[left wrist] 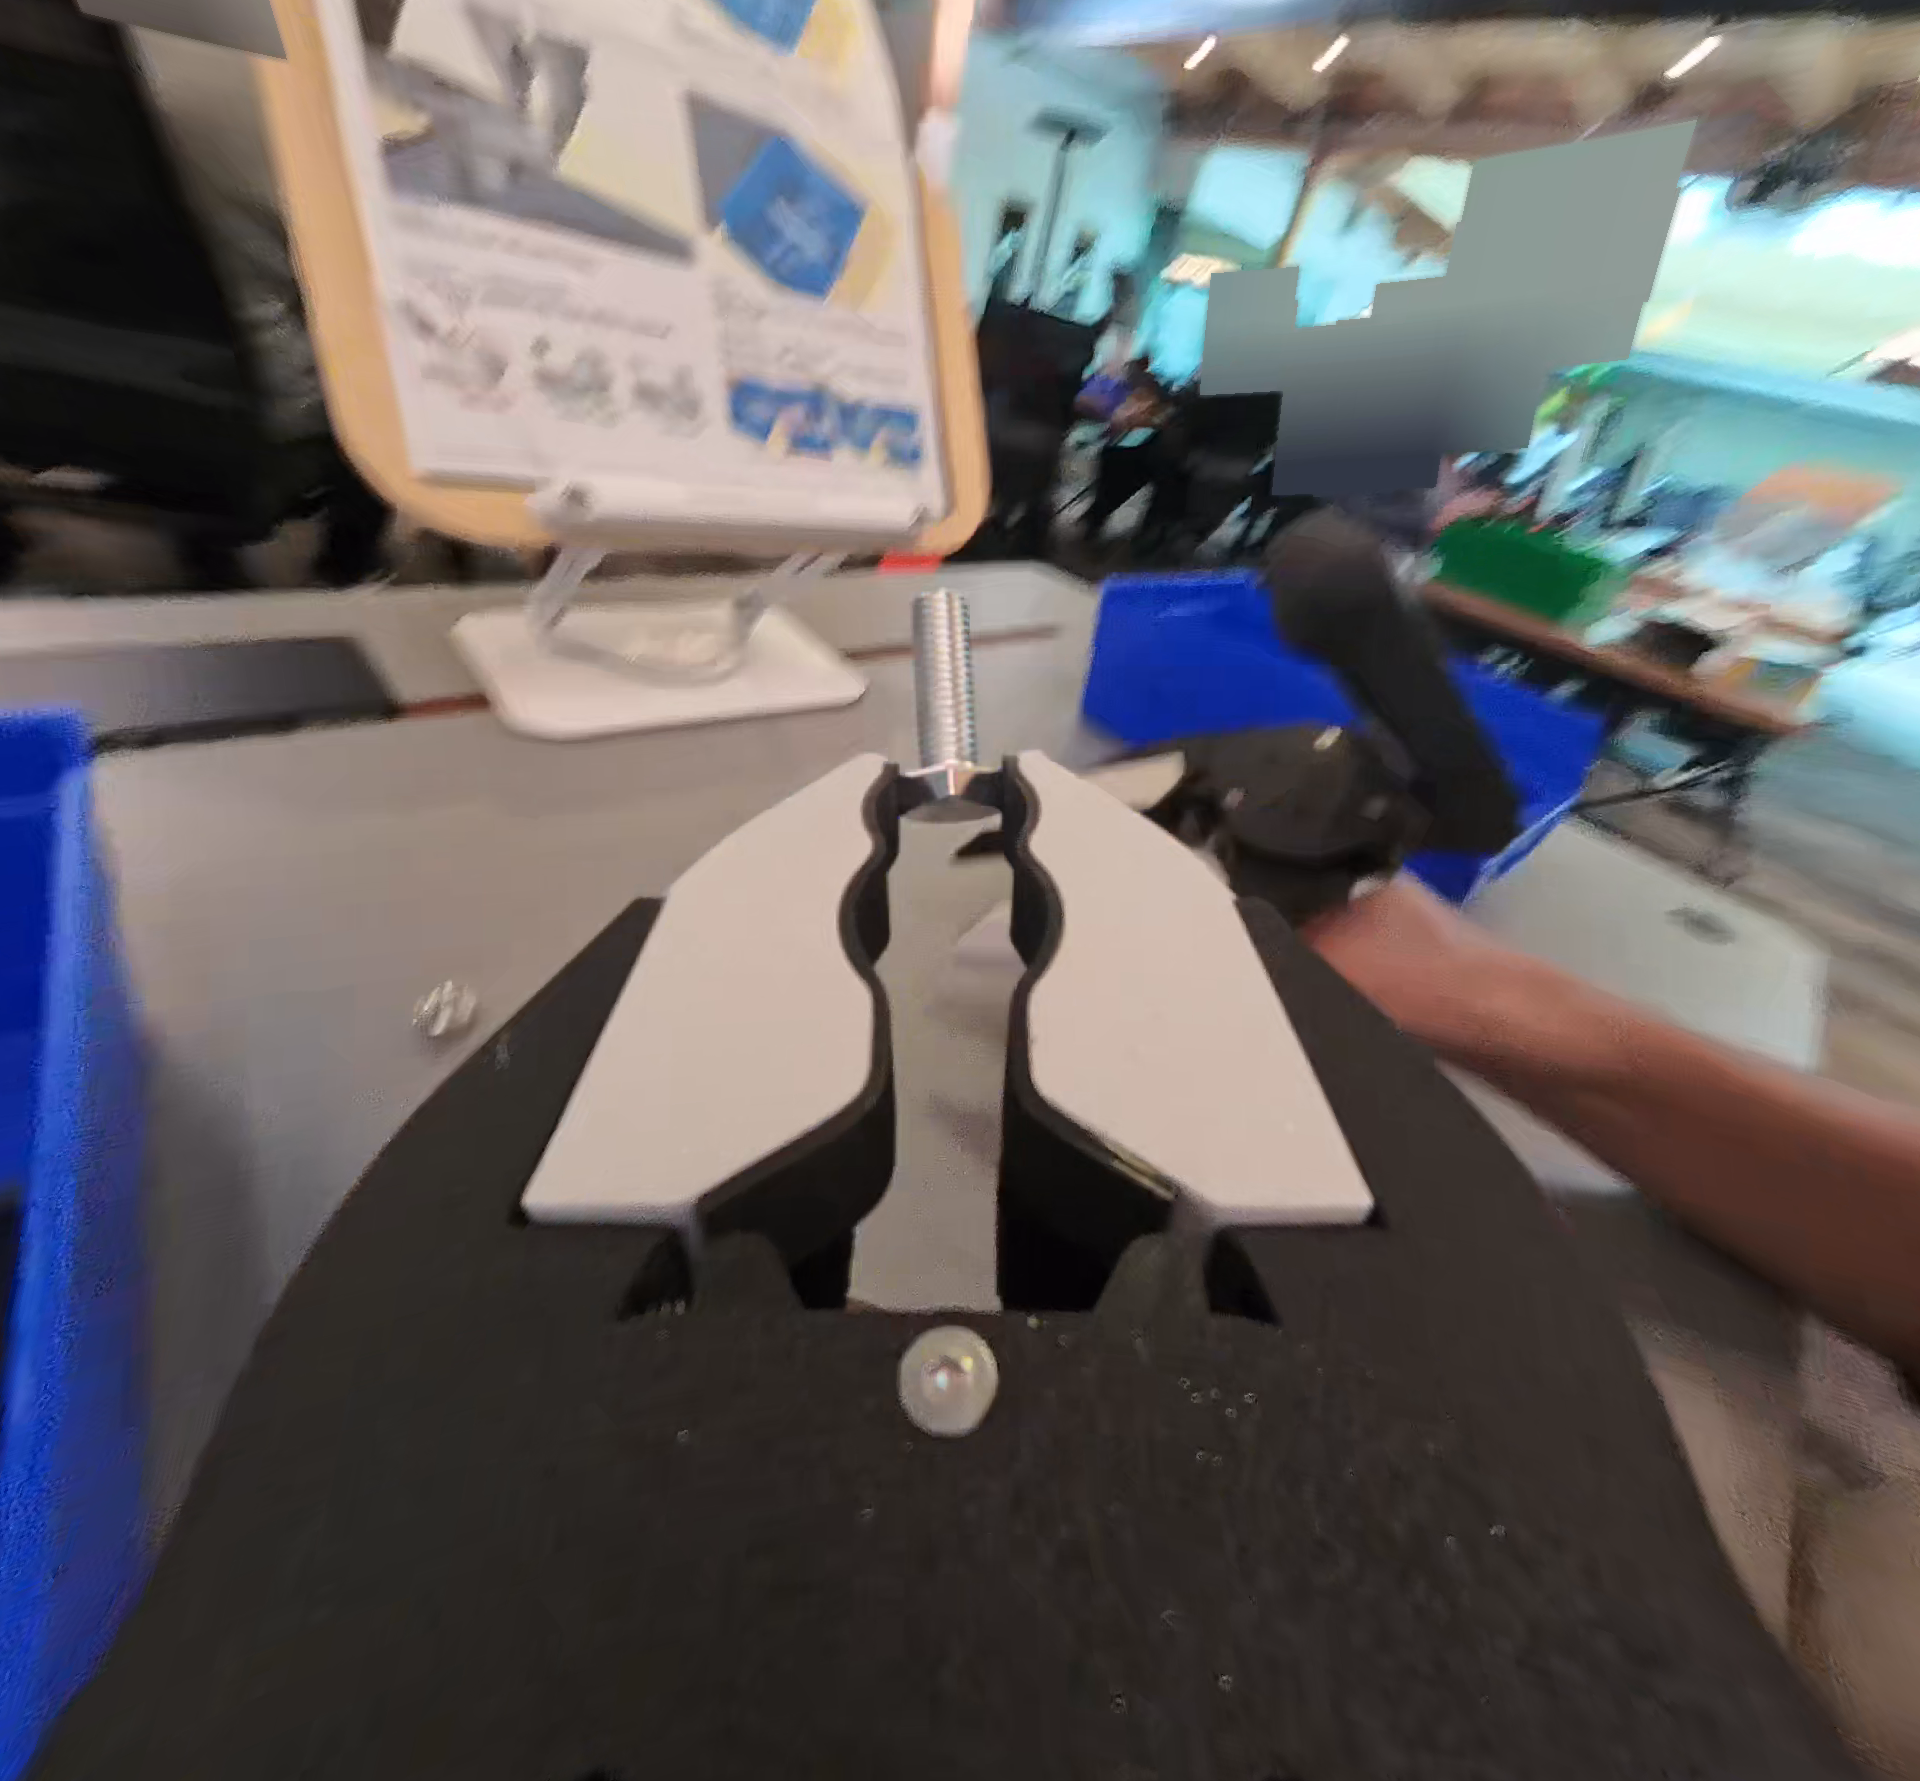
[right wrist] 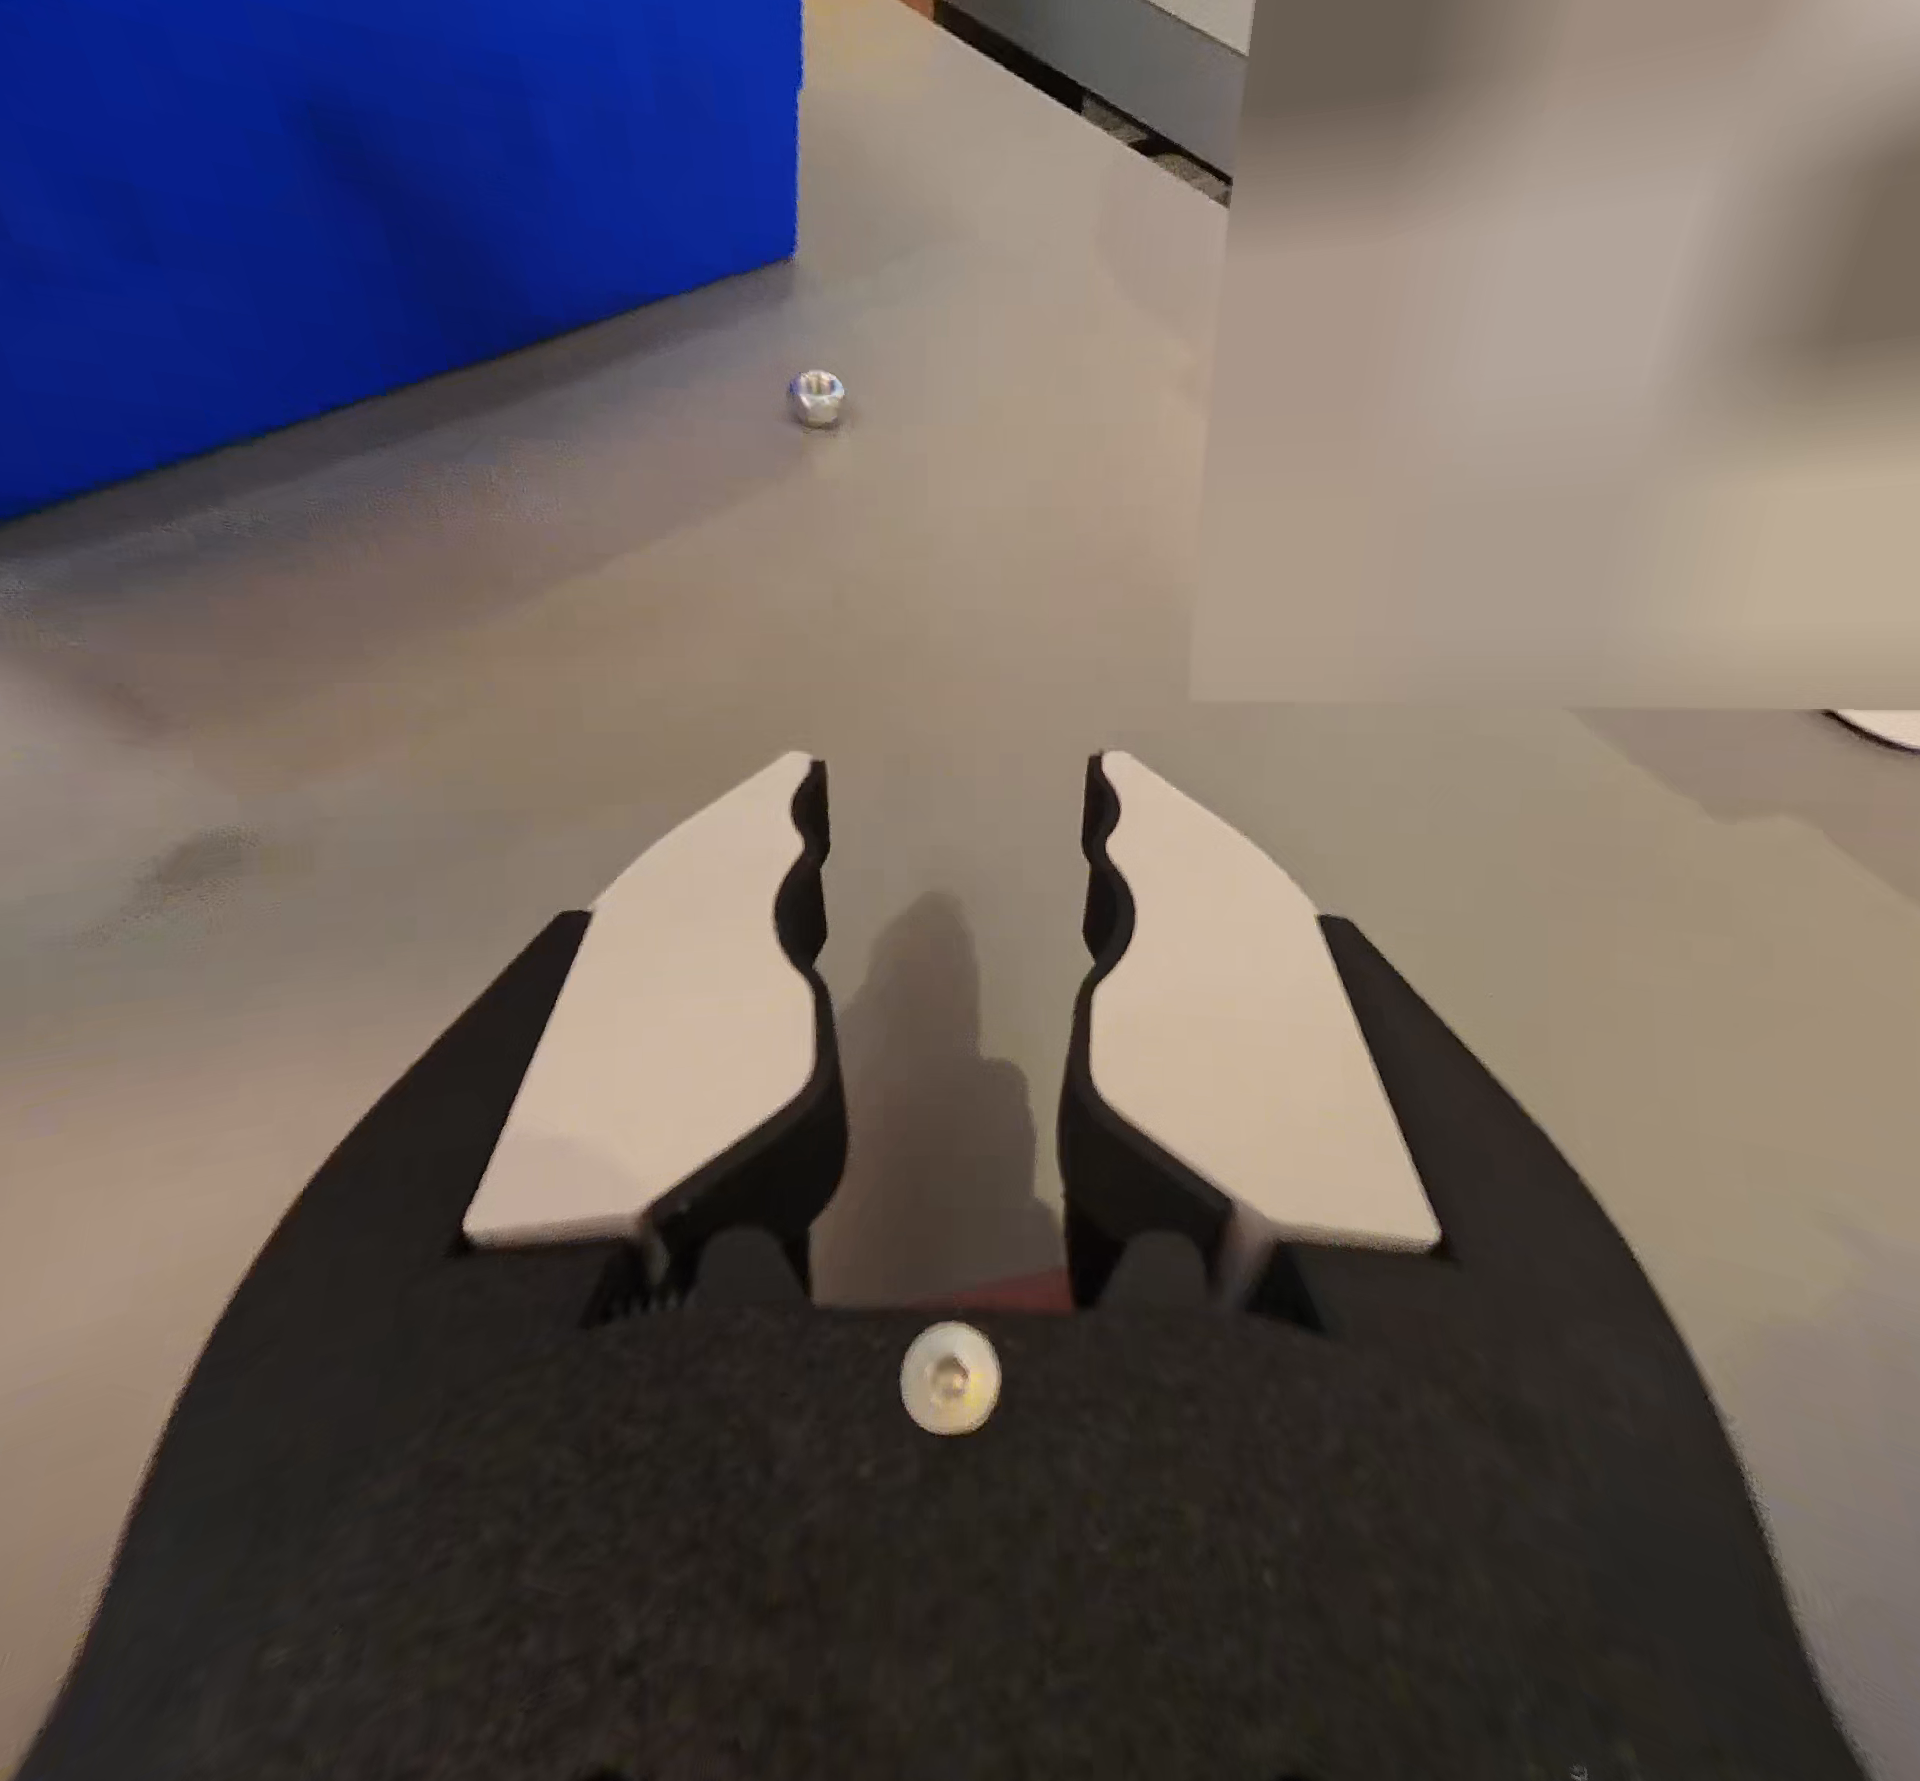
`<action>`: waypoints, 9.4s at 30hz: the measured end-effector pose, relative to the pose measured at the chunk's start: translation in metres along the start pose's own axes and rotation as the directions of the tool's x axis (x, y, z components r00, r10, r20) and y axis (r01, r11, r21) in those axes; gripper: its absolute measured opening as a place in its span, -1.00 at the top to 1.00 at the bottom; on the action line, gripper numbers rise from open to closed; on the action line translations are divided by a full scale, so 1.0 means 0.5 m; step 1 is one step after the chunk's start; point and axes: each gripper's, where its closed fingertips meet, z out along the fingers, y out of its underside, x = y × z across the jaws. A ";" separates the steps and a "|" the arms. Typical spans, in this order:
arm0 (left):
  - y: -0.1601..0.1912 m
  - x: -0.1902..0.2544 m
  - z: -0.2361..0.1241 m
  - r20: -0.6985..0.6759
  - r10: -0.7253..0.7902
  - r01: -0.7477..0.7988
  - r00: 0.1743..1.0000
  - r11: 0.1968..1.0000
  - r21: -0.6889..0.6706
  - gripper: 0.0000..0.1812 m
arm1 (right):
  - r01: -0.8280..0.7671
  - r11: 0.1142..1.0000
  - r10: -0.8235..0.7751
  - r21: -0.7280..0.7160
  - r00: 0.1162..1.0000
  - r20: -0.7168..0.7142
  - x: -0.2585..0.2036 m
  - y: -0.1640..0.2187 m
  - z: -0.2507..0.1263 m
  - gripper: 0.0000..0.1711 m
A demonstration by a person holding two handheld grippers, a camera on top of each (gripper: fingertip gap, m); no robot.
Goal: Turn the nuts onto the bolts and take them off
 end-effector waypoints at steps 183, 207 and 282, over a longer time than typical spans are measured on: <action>0.050 0.112 0.061 -0.335 -0.028 0.005 0.942 0.998 -0.067 0.81 | -0.423 0.869 0.140 0.259 0.710 0.690 -0.130 -0.181 -0.225 0.47; 0.062 0.162 0.066 -0.411 -0.012 -0.027 0.912 0.995 -0.091 0.80 | -0.432 0.864 0.131 0.260 0.691 0.711 -0.149 -0.196 -0.221 0.43; 0.053 0.154 0.046 -0.550 -0.173 0.088 0.817 0.980 -0.178 0.81 | -0.447 0.851 0.149 0.277 0.710 0.688 -0.137 -0.140 -0.264 0.45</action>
